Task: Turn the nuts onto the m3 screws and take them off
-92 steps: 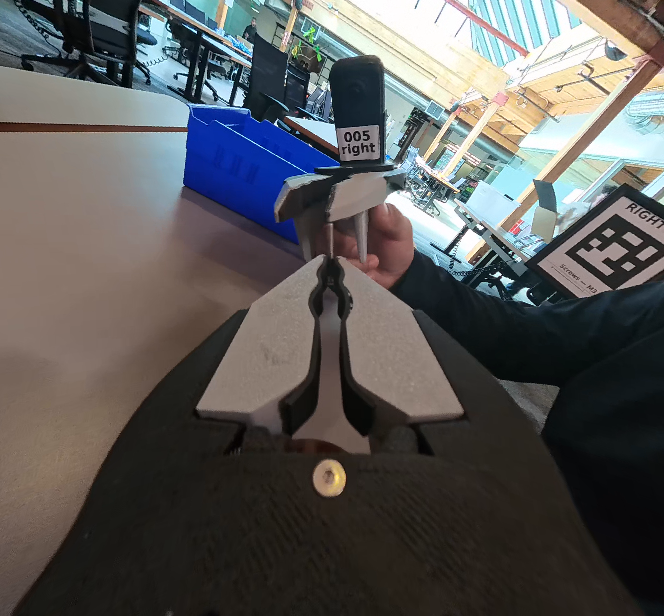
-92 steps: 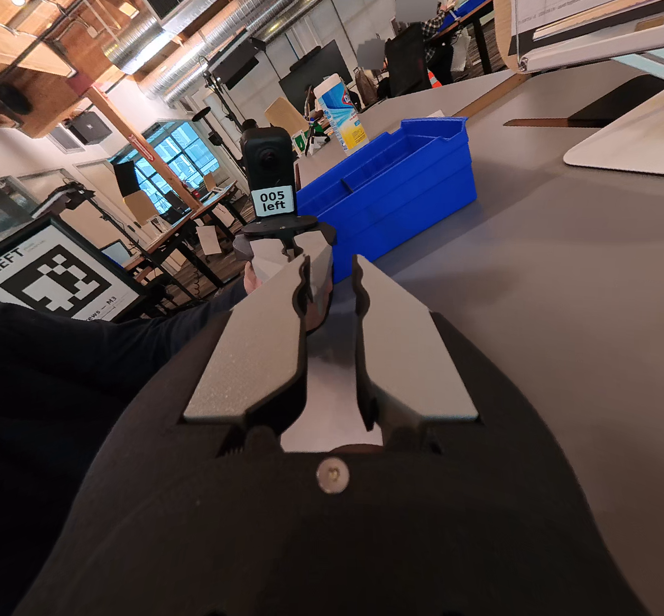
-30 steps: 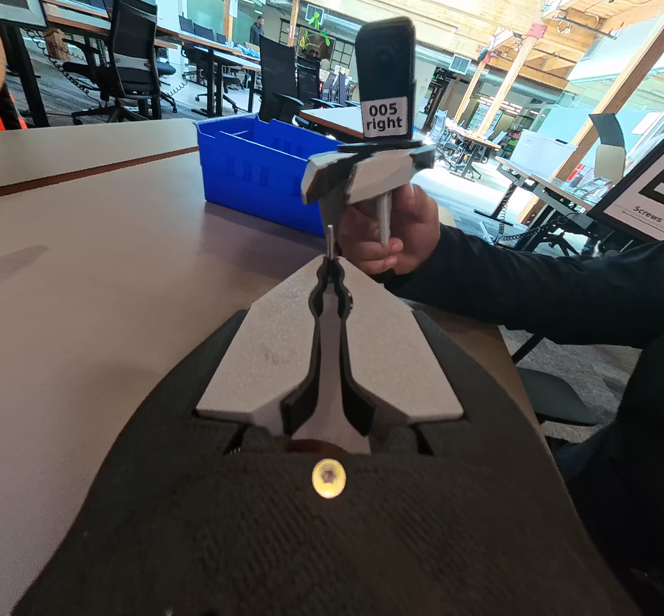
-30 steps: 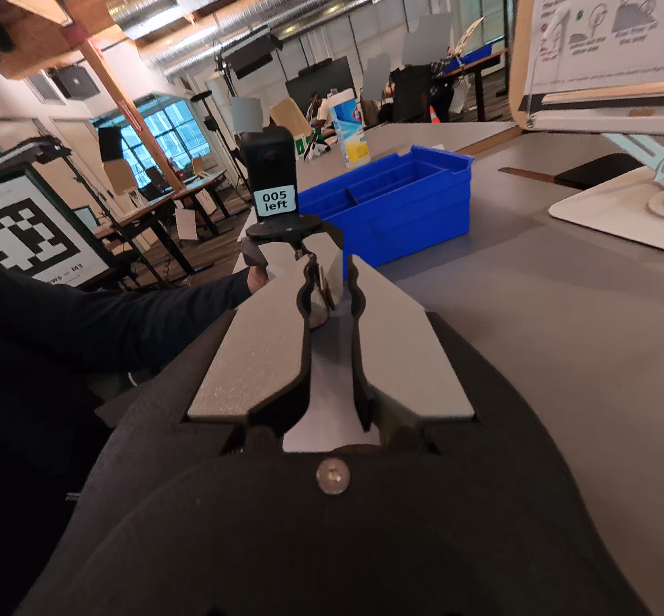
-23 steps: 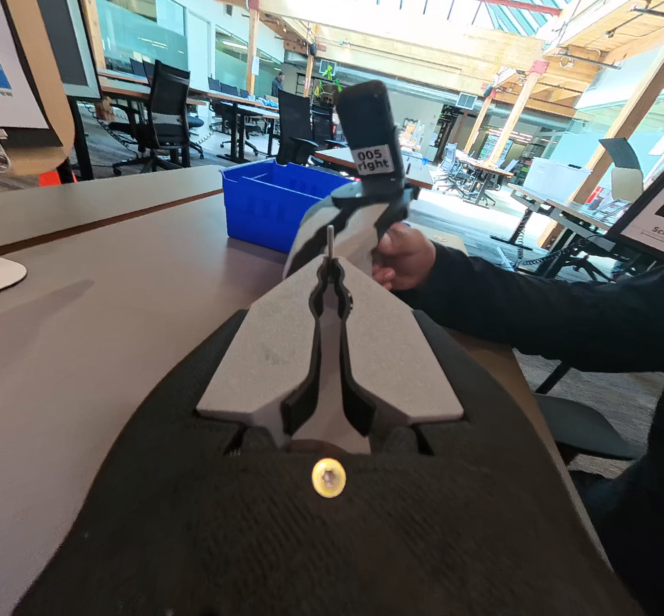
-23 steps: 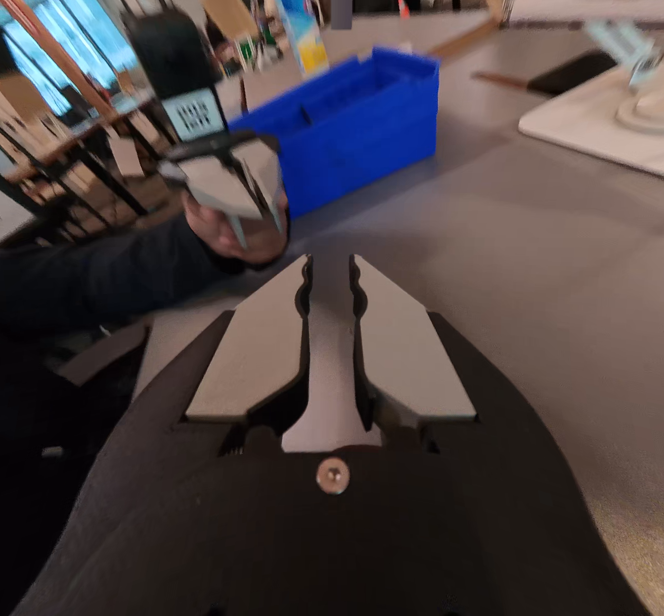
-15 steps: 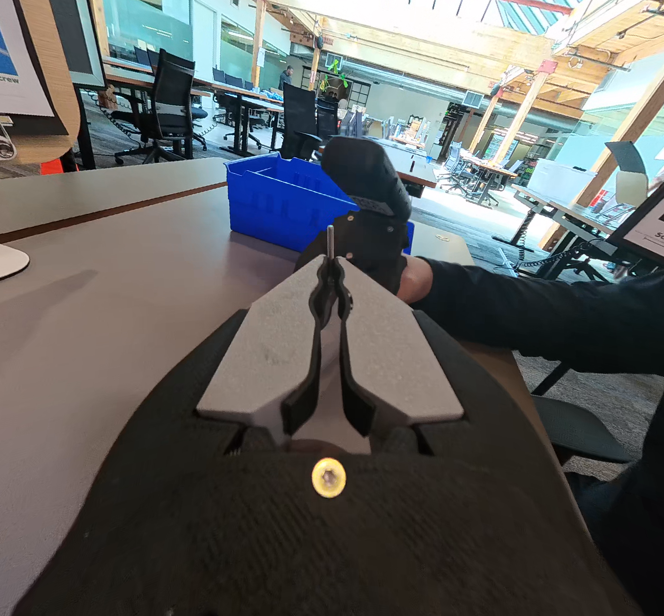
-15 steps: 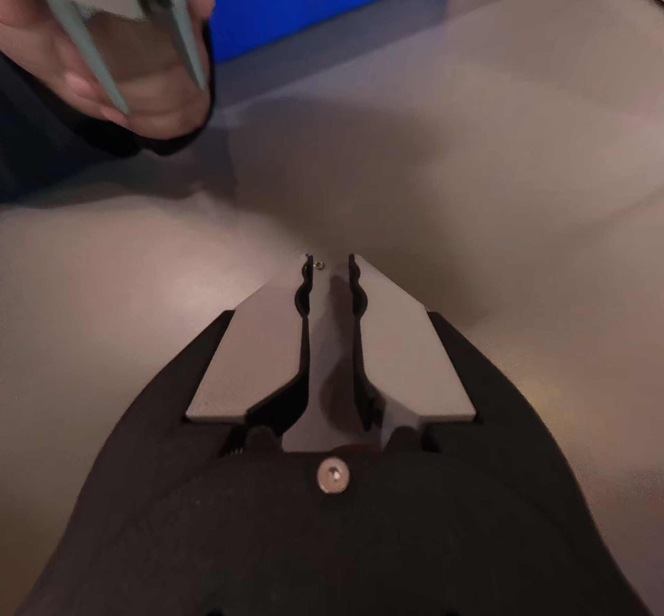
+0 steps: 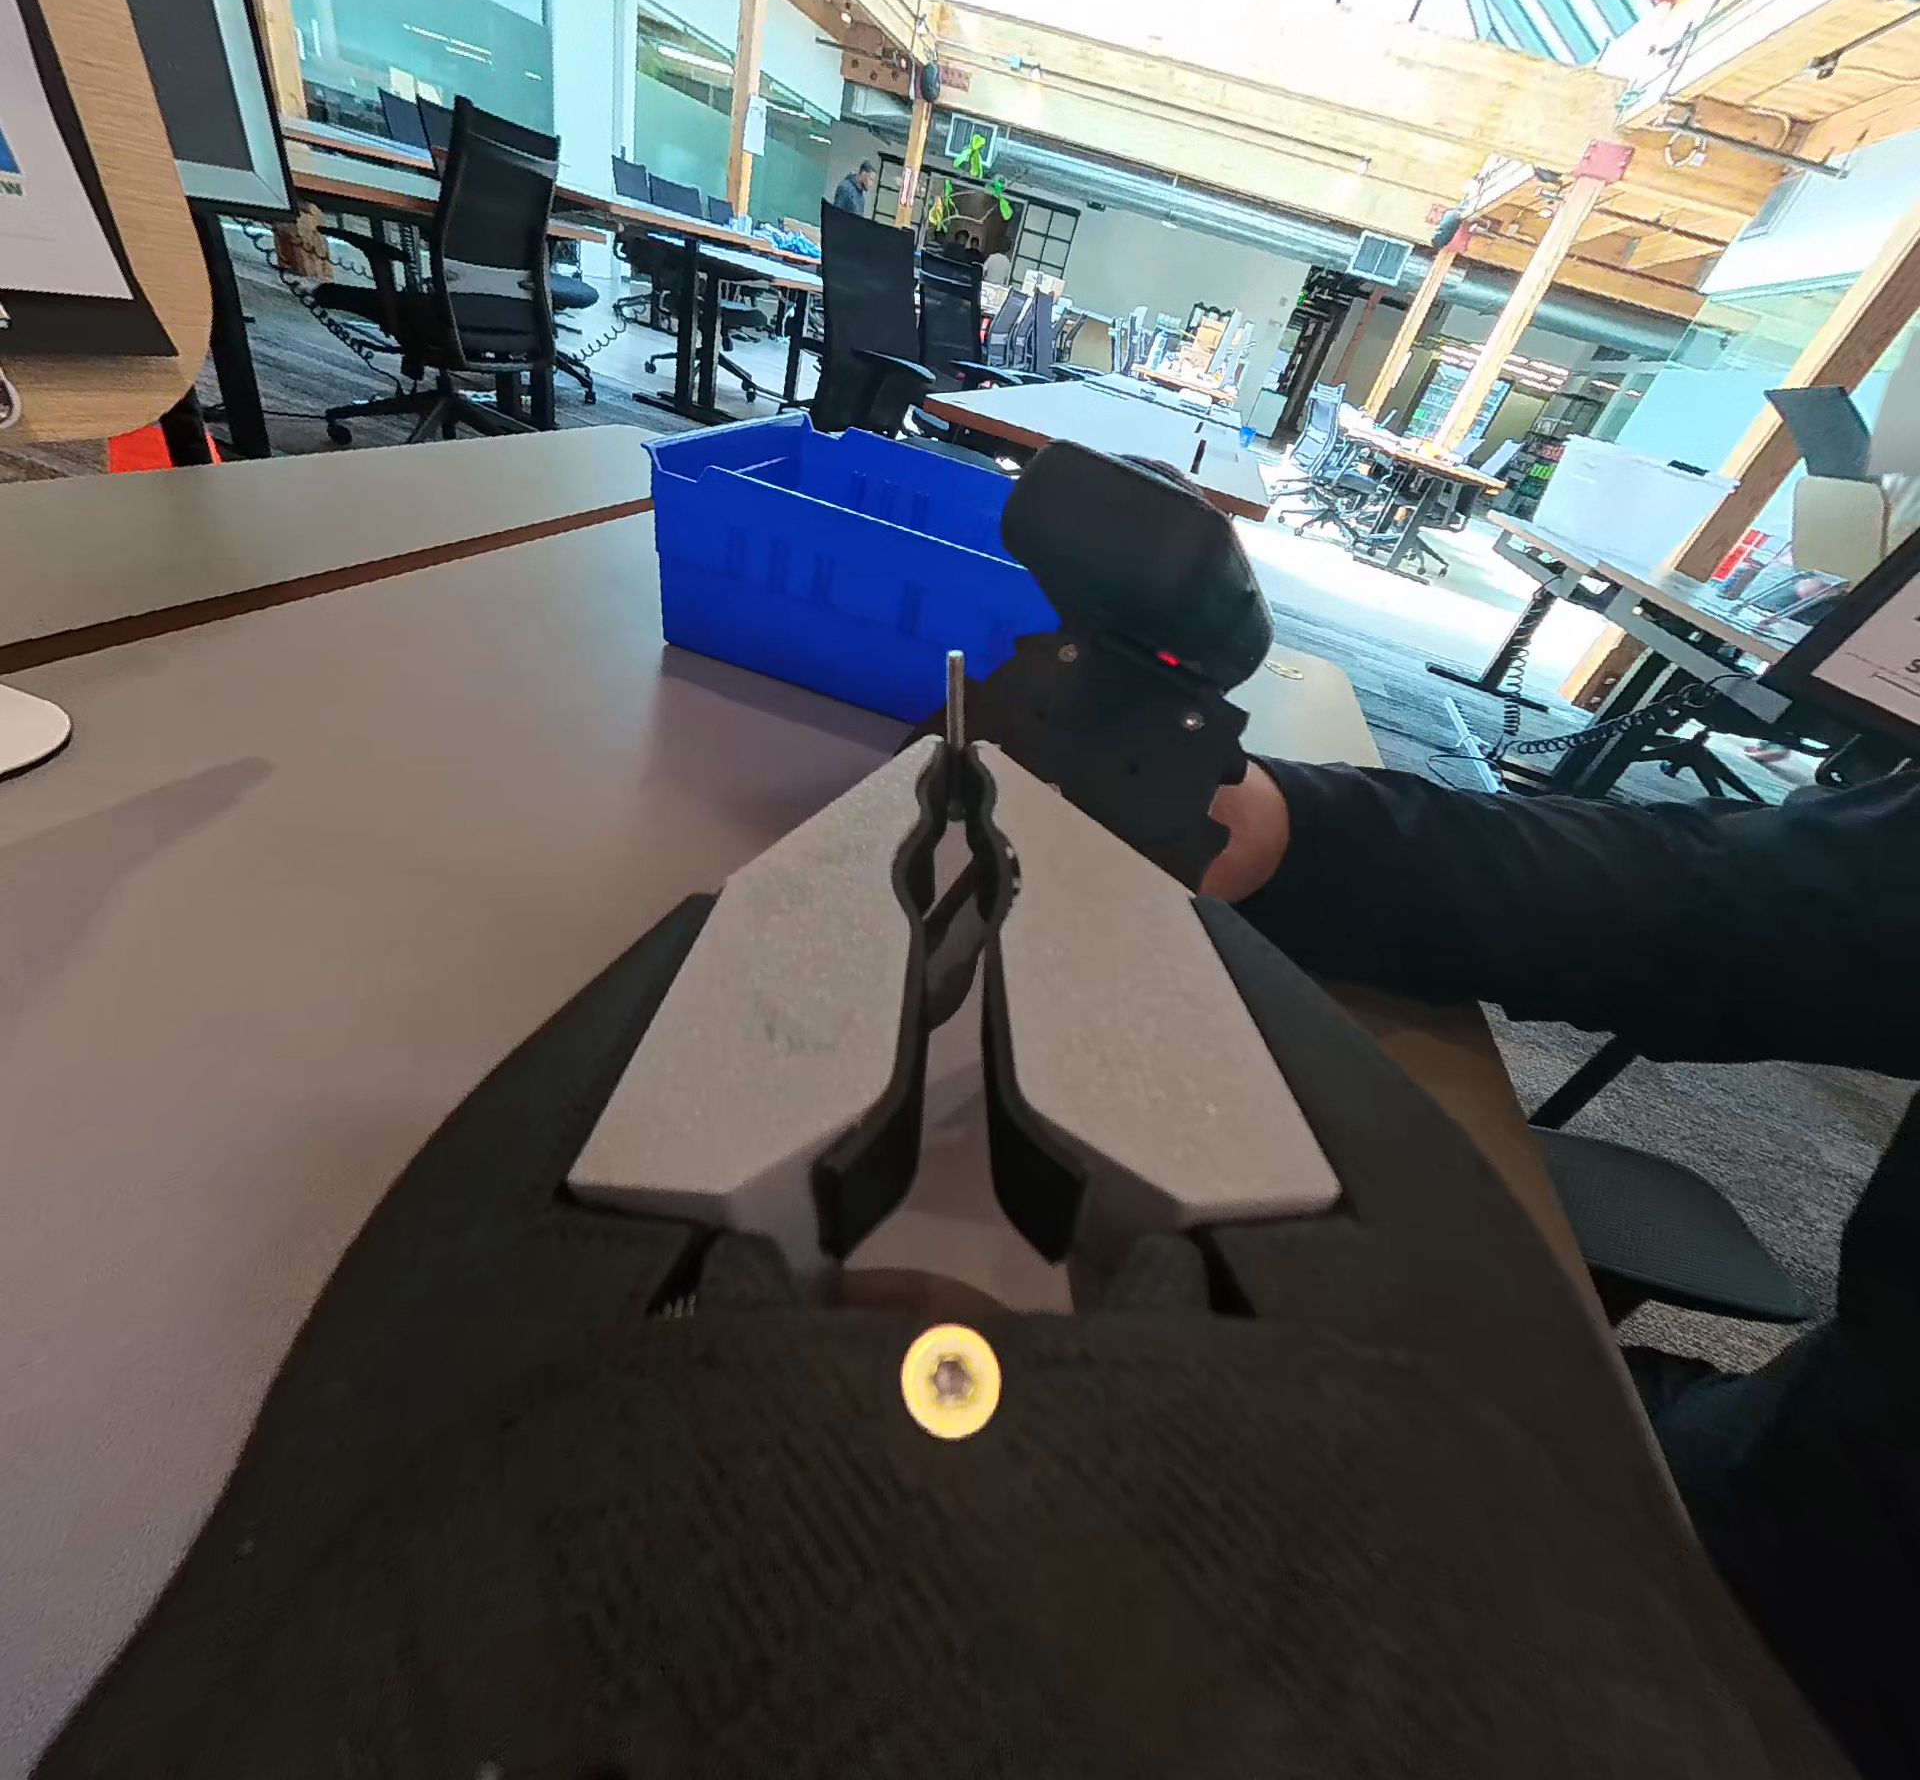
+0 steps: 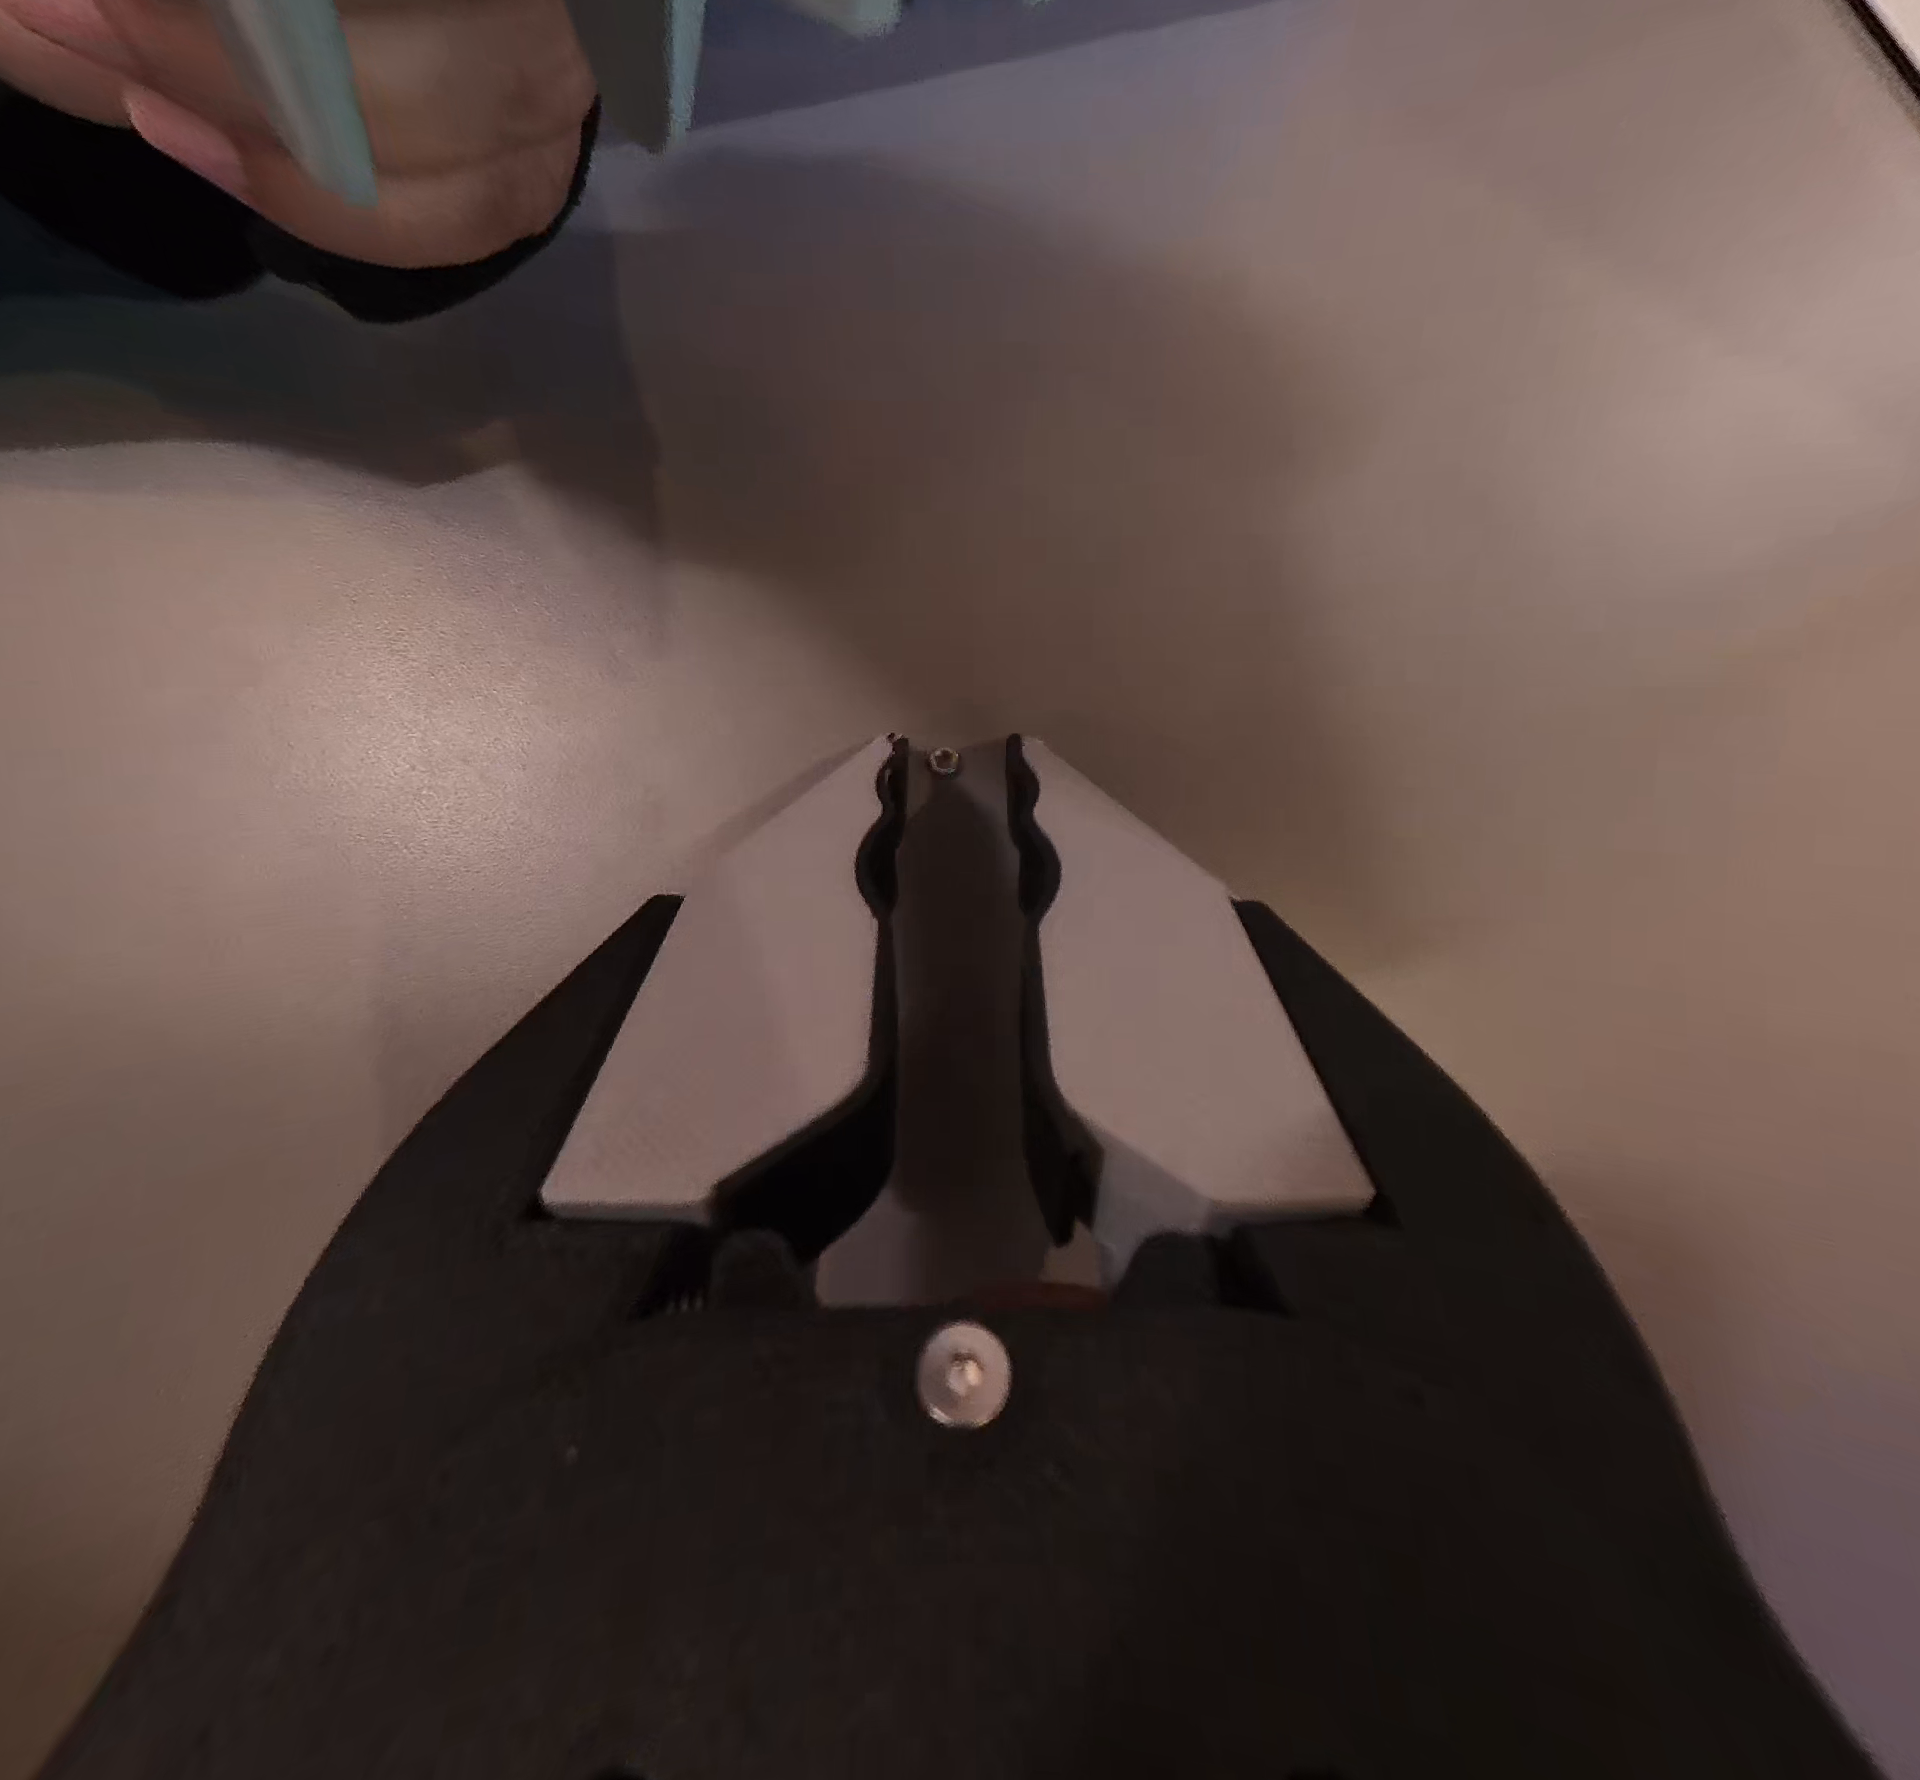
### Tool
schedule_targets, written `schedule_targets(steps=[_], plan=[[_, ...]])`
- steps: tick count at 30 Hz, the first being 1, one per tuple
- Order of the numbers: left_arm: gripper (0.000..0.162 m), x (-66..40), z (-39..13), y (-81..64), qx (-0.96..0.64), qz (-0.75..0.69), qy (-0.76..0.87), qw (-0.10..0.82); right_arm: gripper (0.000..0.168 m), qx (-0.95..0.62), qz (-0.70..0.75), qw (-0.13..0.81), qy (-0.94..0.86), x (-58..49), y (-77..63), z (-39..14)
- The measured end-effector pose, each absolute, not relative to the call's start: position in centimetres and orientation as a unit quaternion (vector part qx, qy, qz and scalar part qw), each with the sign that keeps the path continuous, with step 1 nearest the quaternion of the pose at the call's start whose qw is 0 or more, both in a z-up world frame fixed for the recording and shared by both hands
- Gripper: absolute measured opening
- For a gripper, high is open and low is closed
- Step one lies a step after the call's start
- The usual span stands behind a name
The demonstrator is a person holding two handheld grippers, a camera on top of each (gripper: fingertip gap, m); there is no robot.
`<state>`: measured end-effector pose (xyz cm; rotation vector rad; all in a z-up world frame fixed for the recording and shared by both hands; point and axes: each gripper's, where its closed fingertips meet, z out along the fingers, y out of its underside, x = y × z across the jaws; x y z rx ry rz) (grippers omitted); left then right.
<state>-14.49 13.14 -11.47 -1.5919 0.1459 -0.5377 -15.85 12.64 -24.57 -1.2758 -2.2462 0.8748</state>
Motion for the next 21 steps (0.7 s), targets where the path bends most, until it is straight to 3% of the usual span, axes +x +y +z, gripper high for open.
schedule_targets(steps=[21], plan=[[0.0,-14.22,-11.95,13.32,-0.71,-0.248,0.063,0.656,0.003,-0.459,0.32,0.207,-0.802,-15.88,13.05,-24.71]])
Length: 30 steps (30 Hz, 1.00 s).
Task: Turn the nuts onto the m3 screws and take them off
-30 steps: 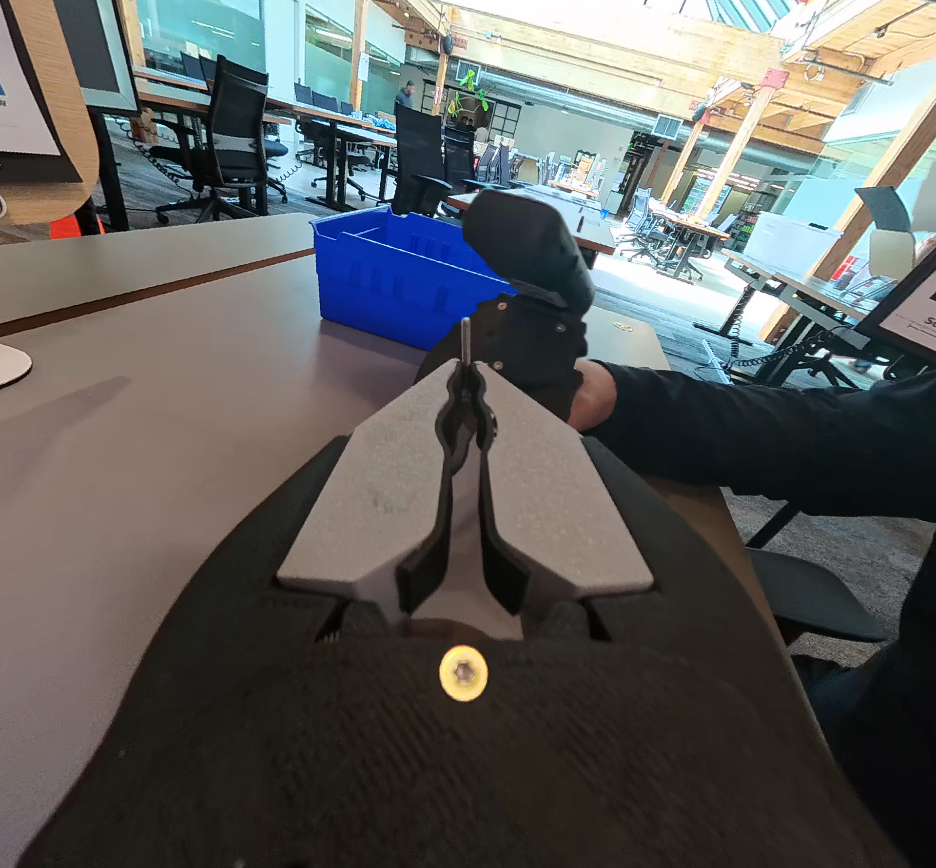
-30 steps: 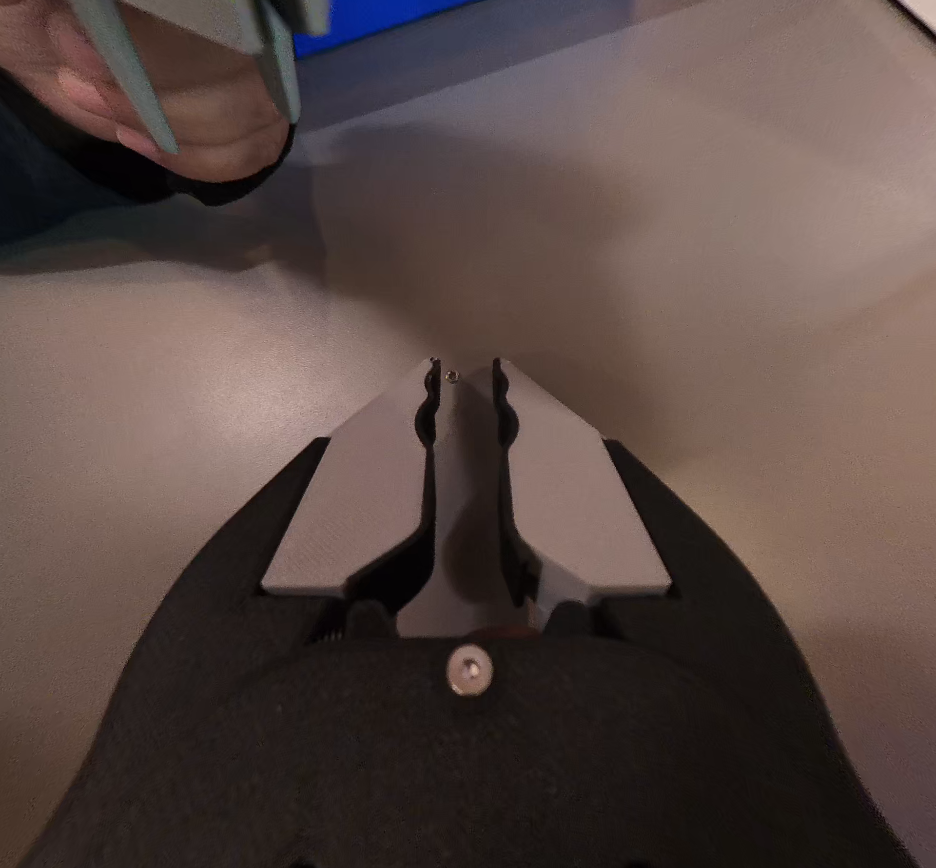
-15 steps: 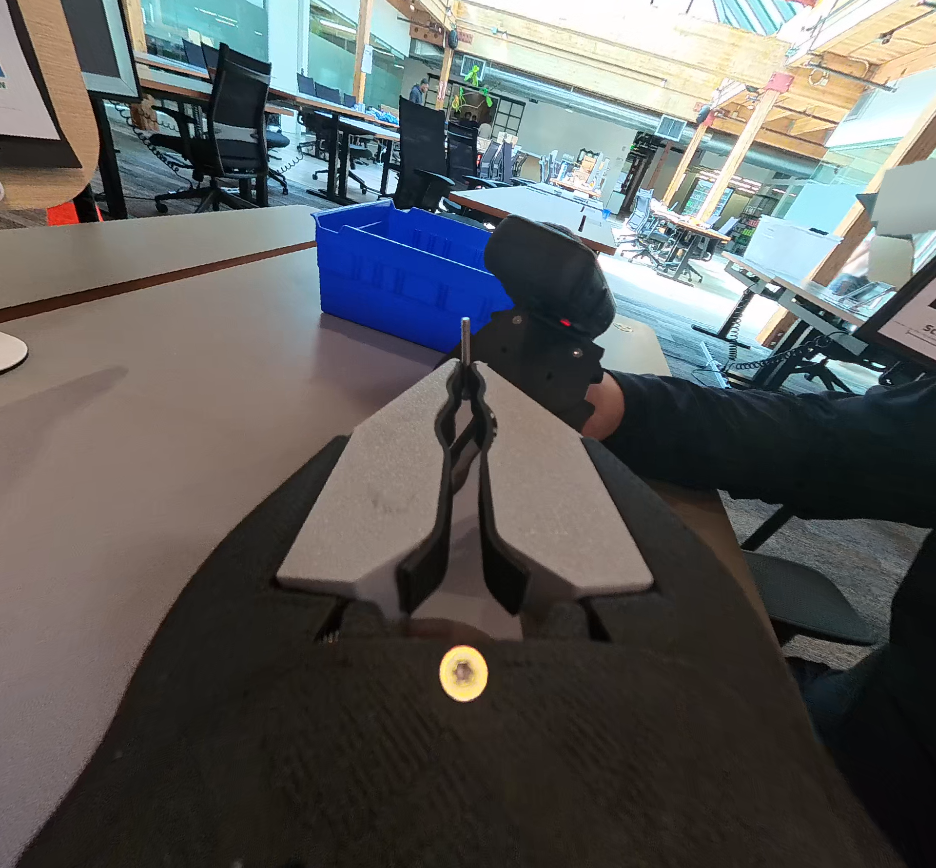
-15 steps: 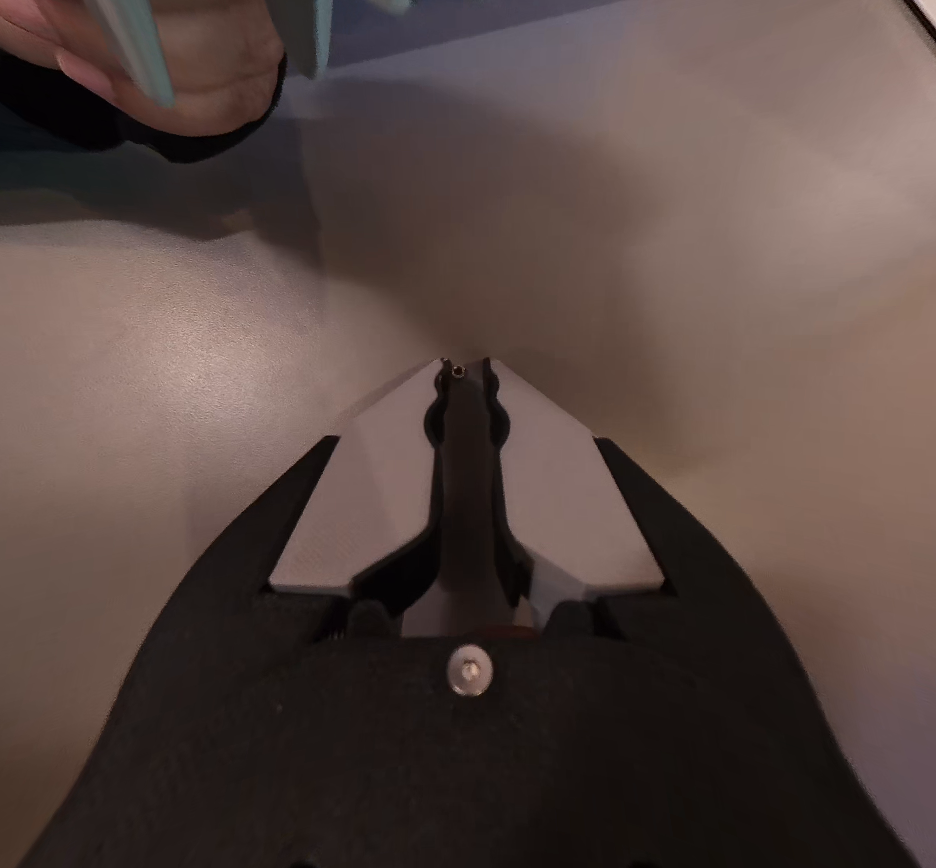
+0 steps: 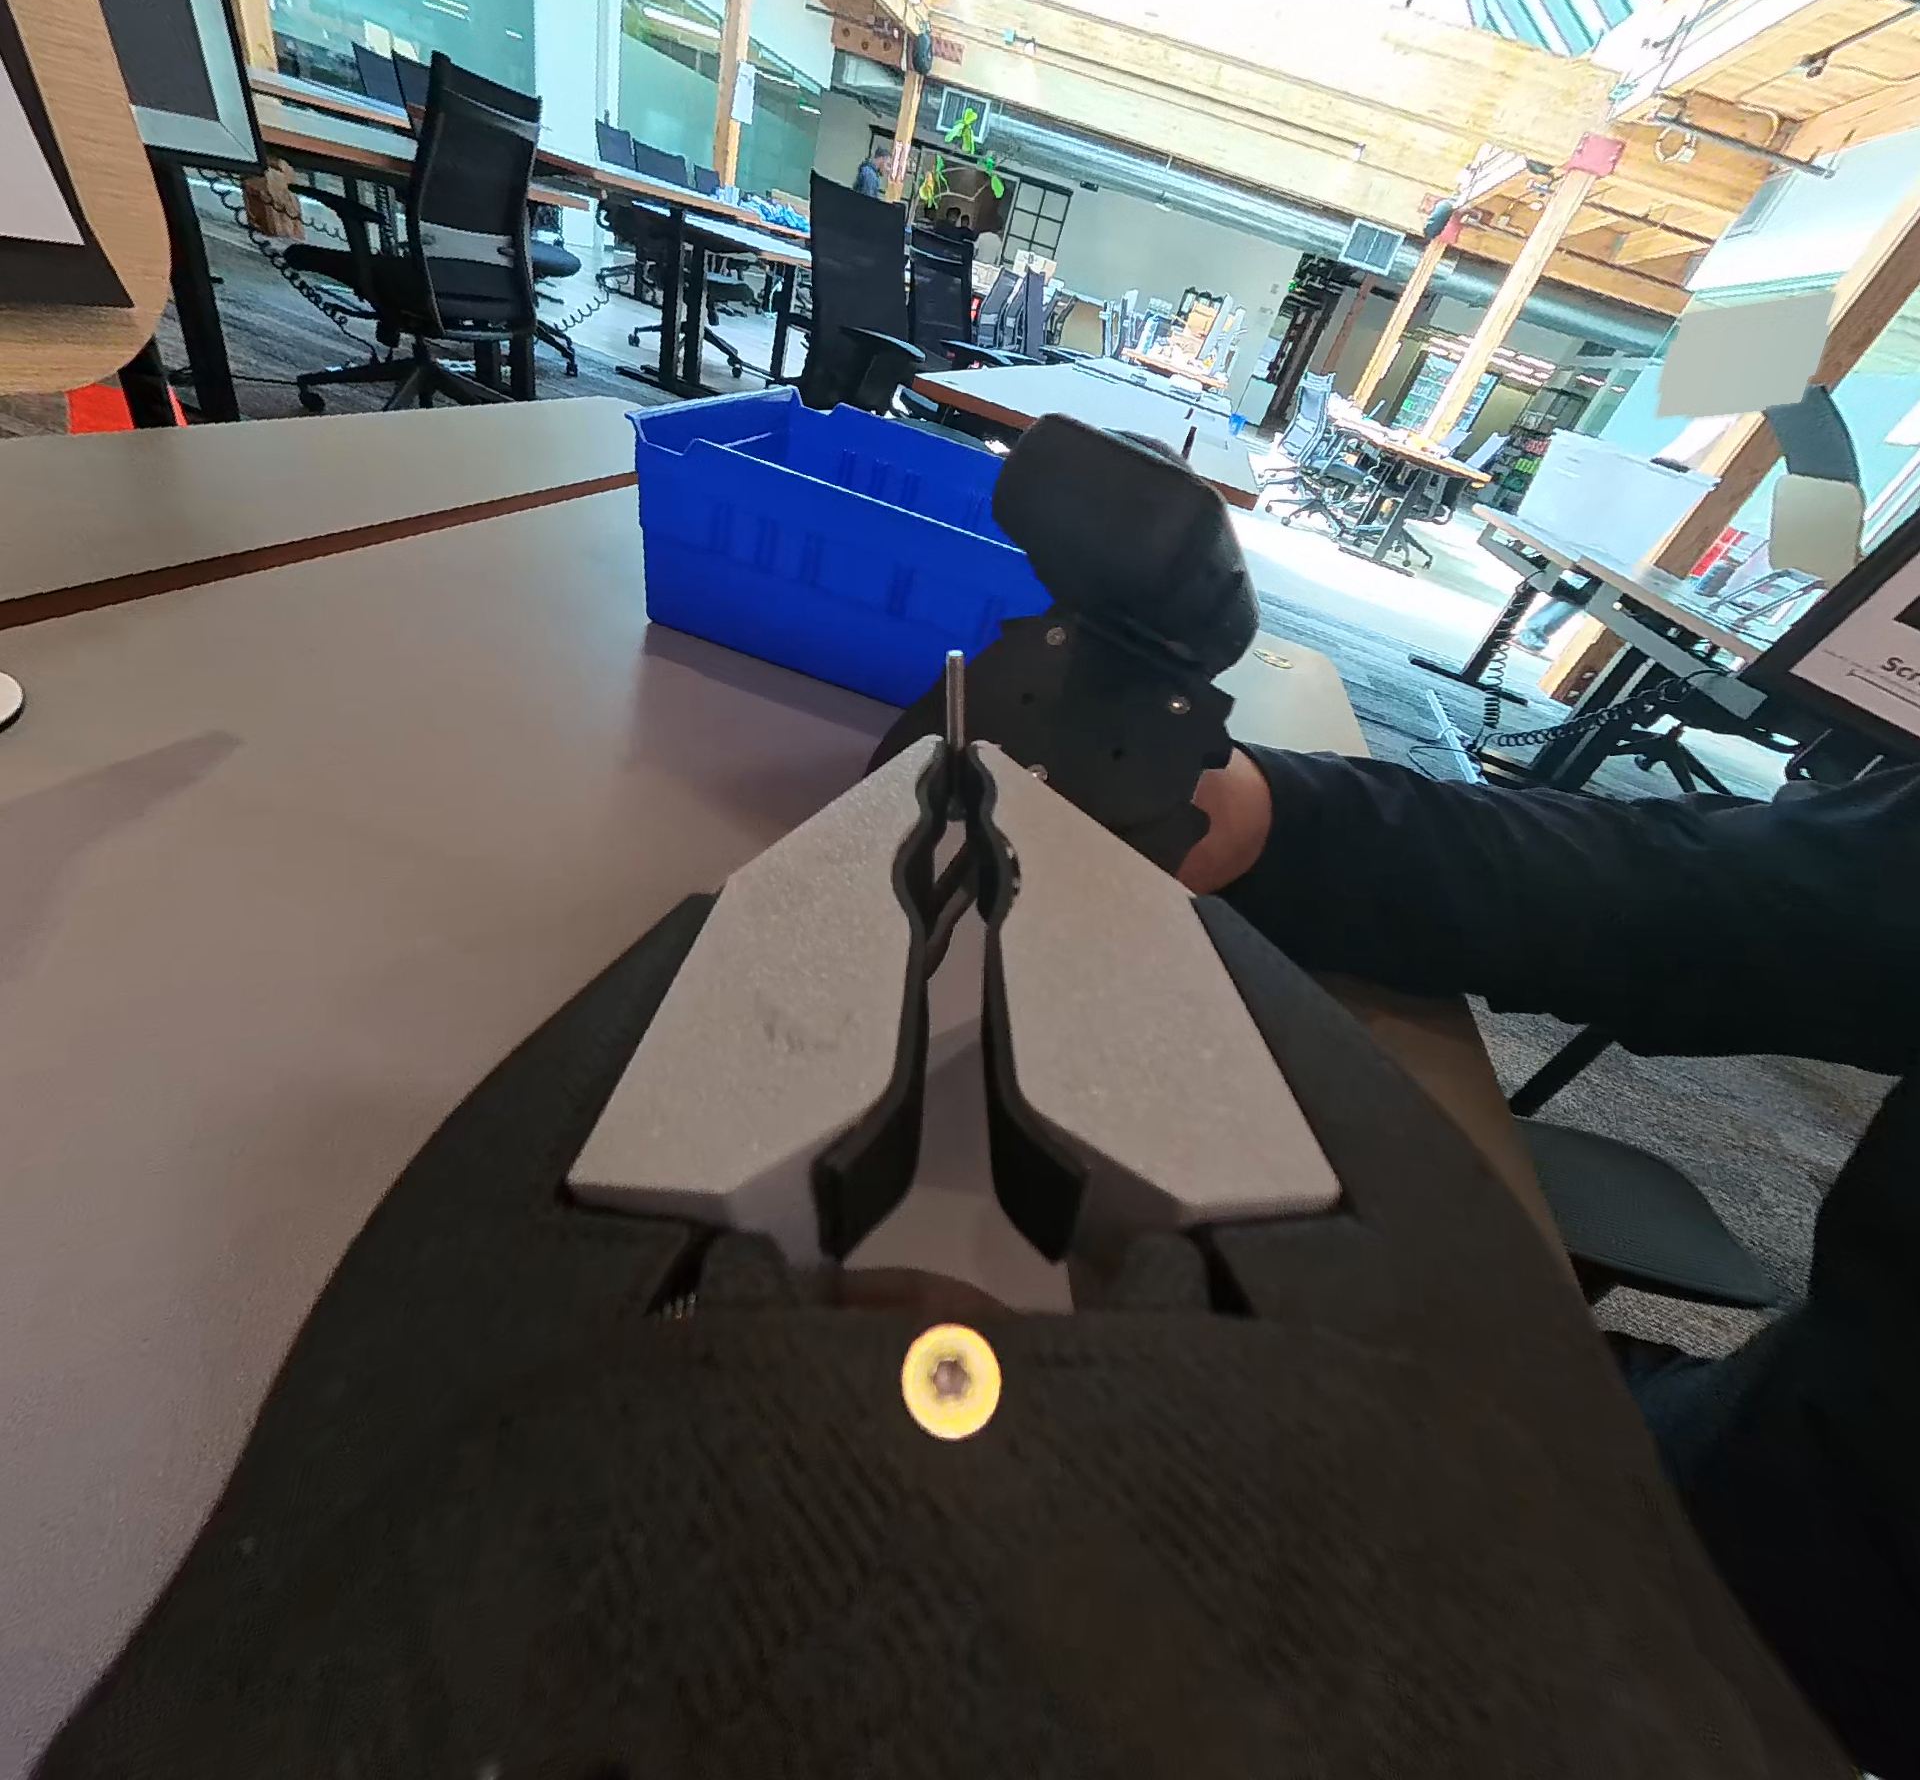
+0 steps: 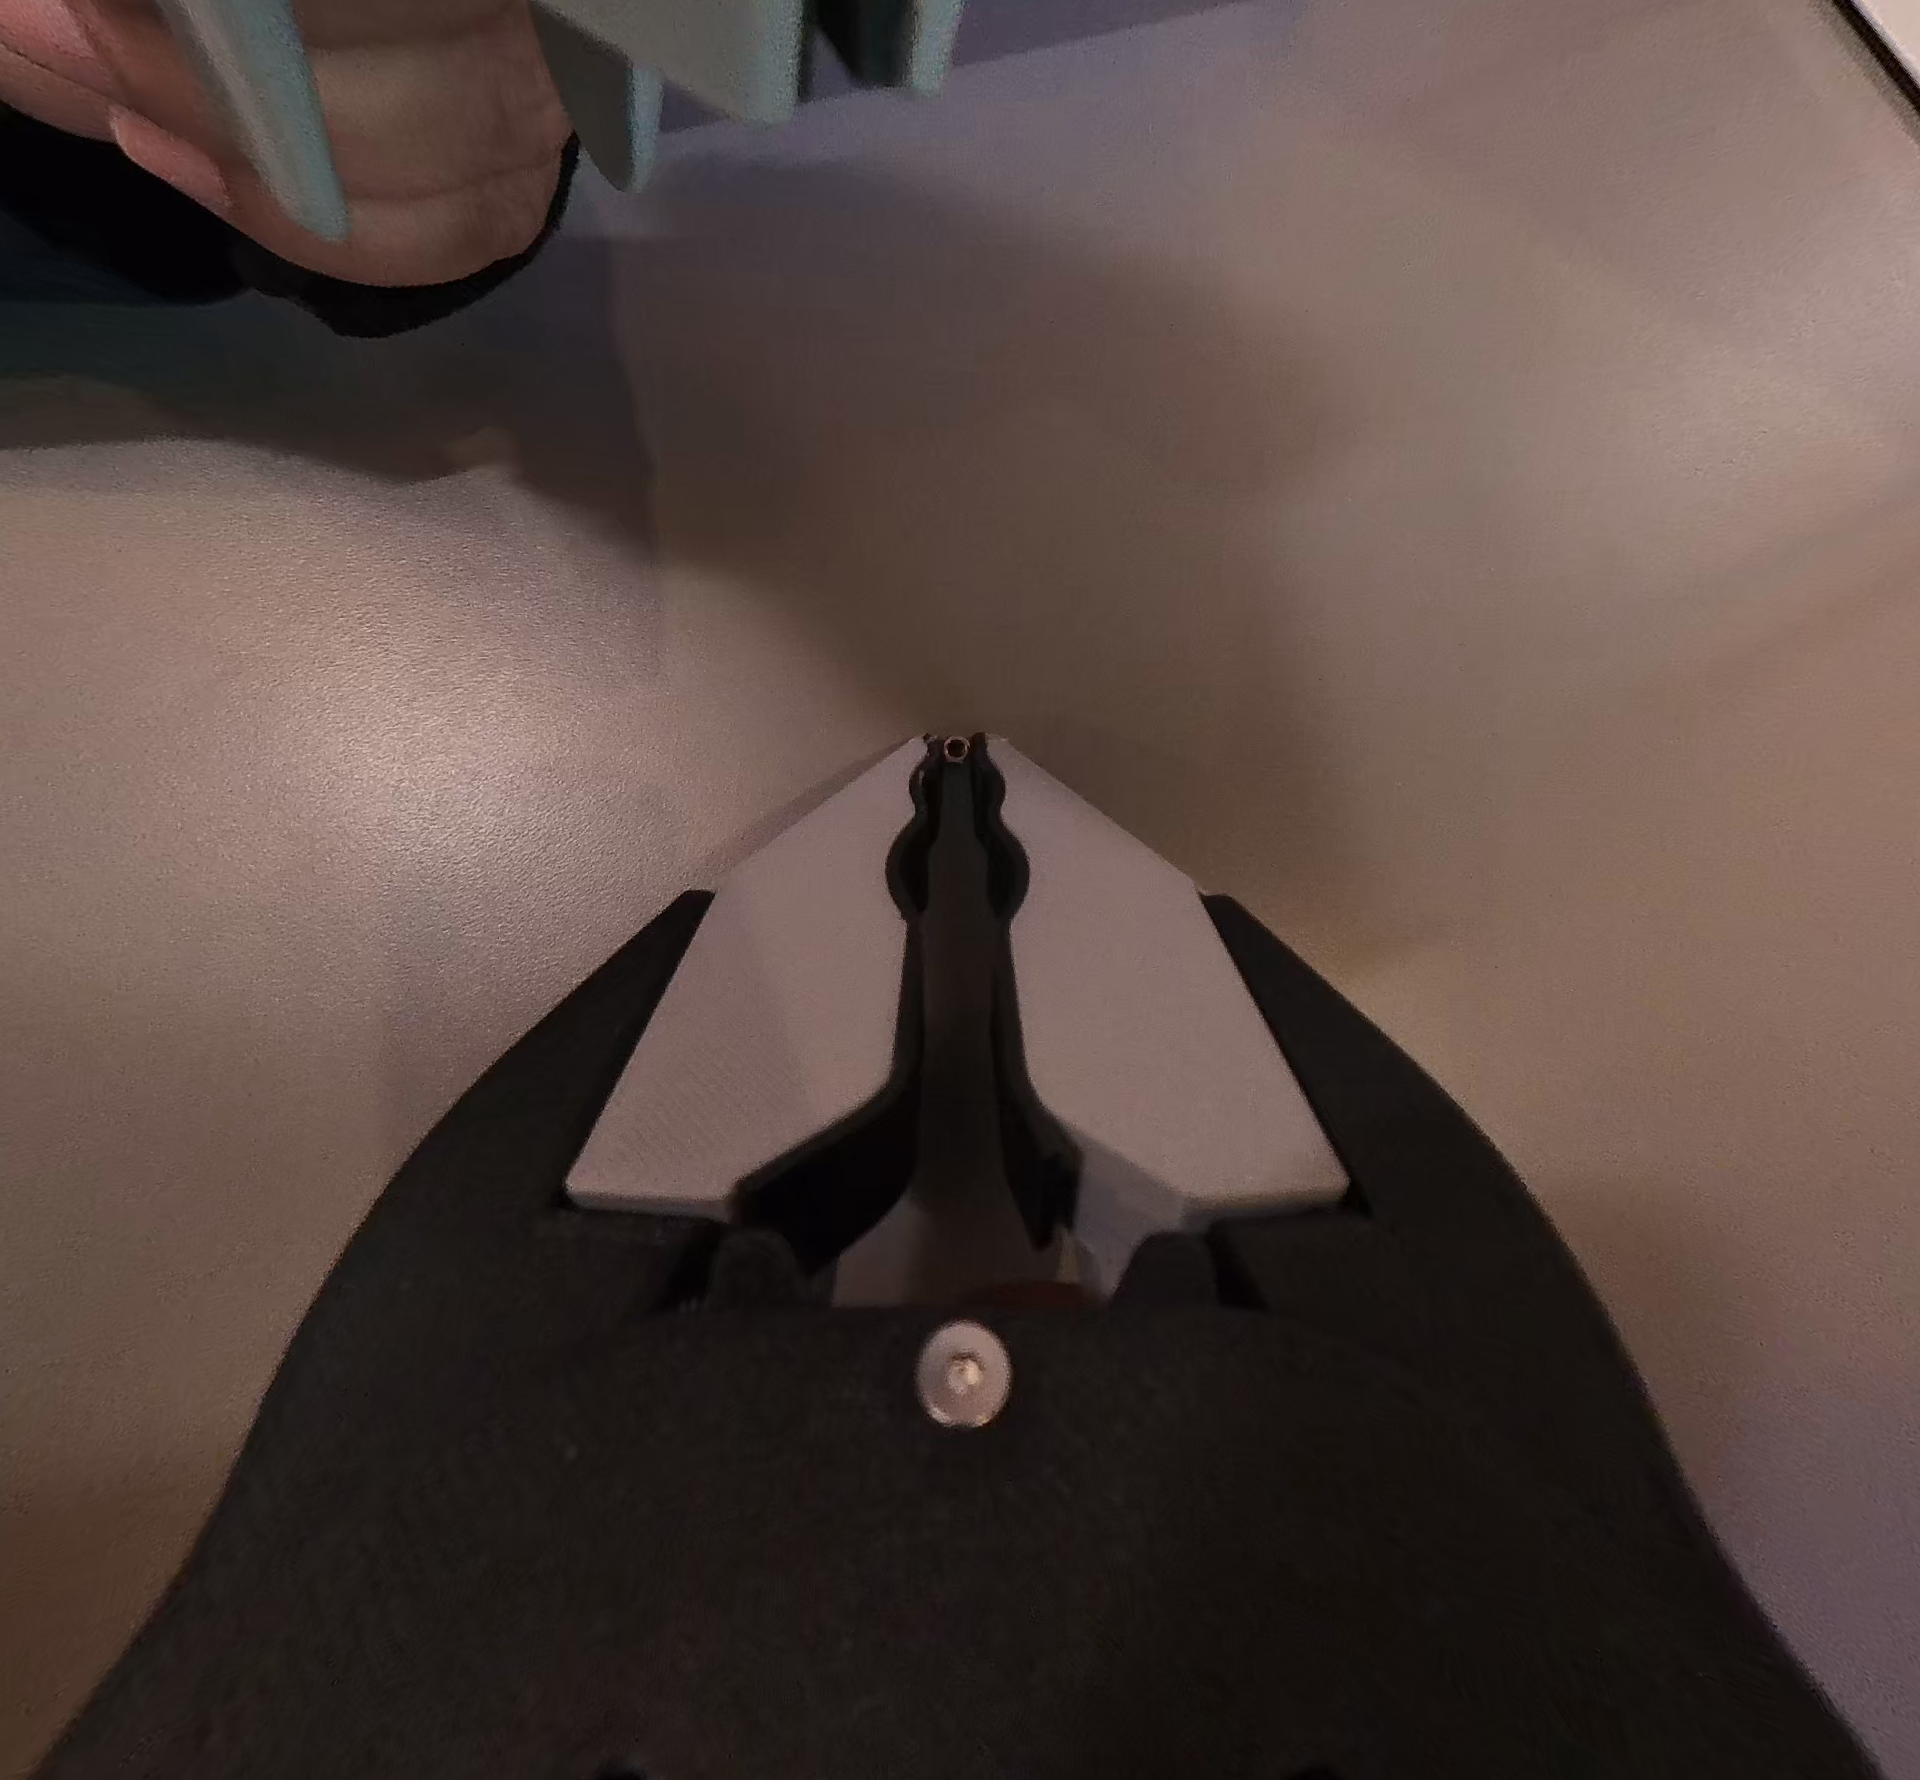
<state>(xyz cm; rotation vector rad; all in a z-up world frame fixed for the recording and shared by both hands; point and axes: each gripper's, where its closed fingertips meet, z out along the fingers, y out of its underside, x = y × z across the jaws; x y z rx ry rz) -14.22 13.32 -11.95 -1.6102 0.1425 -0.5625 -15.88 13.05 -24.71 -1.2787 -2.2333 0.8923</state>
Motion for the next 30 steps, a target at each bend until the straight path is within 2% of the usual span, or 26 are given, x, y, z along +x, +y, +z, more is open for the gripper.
schedule_targets(steps=[20,24,30], plan=[[0.0,-14.5,-12.0,13.3,-0.712,-0.244,0.06,0.655,0.0,-0.456,0.3,0.222,-0.808,-15.9,13.2,-24.7],[0.0,-14.7,-11.7,13.2,-0.707,-0.246,0.055,0.661,0.018,-0.472,0.314,0.225,-0.792,-16.4,13.6,-24.6],[0.0,-14.6,-11.3,13.1,-0.704,-0.244,0.058,0.665,0.012,-0.47,0.366,0.225,-0.771,-17.8,12.1,-23.7]])
